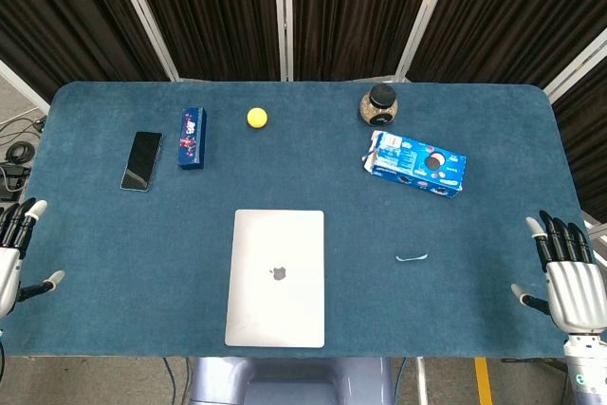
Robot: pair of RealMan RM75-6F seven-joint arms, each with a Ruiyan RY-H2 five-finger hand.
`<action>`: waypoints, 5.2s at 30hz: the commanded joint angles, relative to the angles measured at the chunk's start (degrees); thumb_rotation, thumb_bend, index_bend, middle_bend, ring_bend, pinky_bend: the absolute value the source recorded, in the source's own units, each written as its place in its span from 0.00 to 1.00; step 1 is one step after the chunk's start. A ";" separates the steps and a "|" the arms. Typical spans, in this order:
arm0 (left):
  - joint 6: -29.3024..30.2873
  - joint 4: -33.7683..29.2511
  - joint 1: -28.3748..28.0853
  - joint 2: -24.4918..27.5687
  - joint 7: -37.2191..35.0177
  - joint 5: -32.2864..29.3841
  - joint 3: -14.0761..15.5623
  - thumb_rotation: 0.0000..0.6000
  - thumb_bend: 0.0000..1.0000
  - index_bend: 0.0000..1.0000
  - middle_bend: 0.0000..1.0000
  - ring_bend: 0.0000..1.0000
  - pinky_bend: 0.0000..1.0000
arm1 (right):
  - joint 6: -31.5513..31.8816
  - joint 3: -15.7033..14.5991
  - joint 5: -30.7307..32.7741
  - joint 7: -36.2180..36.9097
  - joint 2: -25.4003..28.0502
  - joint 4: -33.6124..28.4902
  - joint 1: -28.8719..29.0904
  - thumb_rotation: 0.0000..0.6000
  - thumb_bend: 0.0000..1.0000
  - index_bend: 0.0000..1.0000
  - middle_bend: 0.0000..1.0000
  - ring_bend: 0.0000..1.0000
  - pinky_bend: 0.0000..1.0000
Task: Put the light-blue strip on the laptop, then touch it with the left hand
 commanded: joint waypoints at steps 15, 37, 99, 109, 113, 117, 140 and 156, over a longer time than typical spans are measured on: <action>-0.65 -0.47 -0.27 -0.63 1.93 -0.78 -0.17 1.00 0.00 0.00 0.00 0.00 0.00 | -16.10 0.03 2.94 -1.36 -0.09 1.22 8.16 1.00 0.00 0.10 0.00 0.00 0.00; -3.39 1.07 -1.69 -3.21 5.69 -2.94 -0.52 1.00 0.00 0.00 0.00 0.00 0.00 | -32.60 -1.11 4.26 0.42 -12.11 13.62 20.69 1.00 0.38 0.43 0.00 0.00 0.00; -5.17 0.90 -2.37 -2.41 3.11 -4.25 -0.57 1.00 0.00 0.00 0.00 0.00 0.00 | -33.75 3.00 -3.19 -12.67 -24.67 18.09 36.20 1.00 0.40 0.62 0.00 0.00 0.00; -6.60 1.46 -2.78 -2.10 1.56 -5.54 -0.89 1.00 0.00 0.00 0.00 0.00 0.00 | -41.18 7.18 2.17 -23.46 -31.95 17.73 44.42 1.00 0.40 0.63 0.00 0.00 0.00; -6.98 1.60 -2.89 -2.05 1.24 -5.89 -0.94 1.00 0.00 0.00 0.00 0.00 0.00 | -42.43 8.07 4.21 -25.95 -34.62 18.76 46.56 1.00 0.40 0.63 0.00 0.00 0.00; -7.48 1.88 -3.05 -2.05 0.92 -6.37 -1.05 1.00 0.00 0.00 0.00 0.00 0.00 | -43.16 8.75 6.01 -27.95 -37.37 19.81 48.54 1.00 0.40 0.64 0.00 0.00 0.00; -7.68 1.77 -3.29 -1.82 0.41 -6.21 -0.92 1.00 0.00 0.00 0.00 0.00 0.00 | -40.49 3.28 6.25 -30.41 -31.80 11.87 48.31 1.00 0.23 0.15 0.00 0.00 0.00; -8.41 0.61 -4.17 -0.98 -0.39 -4.43 -0.49 1.00 0.00 0.00 0.00 0.00 0.00 | -18.57 -2.50 -0.27 -18.89 -10.45 -2.56 32.74 1.00 0.22 0.13 0.00 0.00 0.00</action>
